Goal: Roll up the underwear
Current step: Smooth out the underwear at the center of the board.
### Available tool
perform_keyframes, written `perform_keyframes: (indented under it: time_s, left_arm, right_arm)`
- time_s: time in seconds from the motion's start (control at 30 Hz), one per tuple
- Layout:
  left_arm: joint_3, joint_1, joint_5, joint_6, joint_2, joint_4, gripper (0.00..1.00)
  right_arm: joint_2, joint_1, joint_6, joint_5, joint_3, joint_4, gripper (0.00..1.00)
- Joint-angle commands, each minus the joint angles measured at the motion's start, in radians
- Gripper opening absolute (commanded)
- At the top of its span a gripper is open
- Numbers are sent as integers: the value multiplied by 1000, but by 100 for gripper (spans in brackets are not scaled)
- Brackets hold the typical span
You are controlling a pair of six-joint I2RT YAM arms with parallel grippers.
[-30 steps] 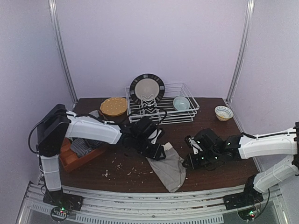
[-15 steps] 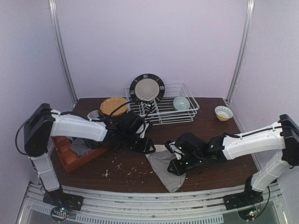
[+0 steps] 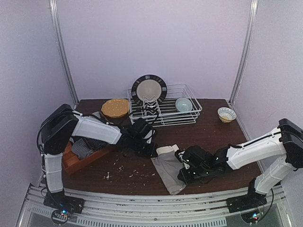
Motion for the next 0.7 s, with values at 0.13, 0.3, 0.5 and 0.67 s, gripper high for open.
perform_keyframes:
  time_s: [0.13, 0.3, 0.5, 0.67]
  left_arm:
    - [1, 26, -76, 3, 38, -56, 0]
    - [23, 23, 19, 44, -36, -68, 34]
    - [22, 11, 59, 62, -148, -89, 75]
    - [-50, 10, -45, 37, -315, -97, 98]
  right_arm:
    - [-100, 7, 90, 69, -121, -167, 13]
    - [-254, 13, 41, 45, -42, -230, 29]
    - [-258, 39, -23, 49, 73, -280, 37]
    - [-233, 126, -104, 170, 150, -297, 49]
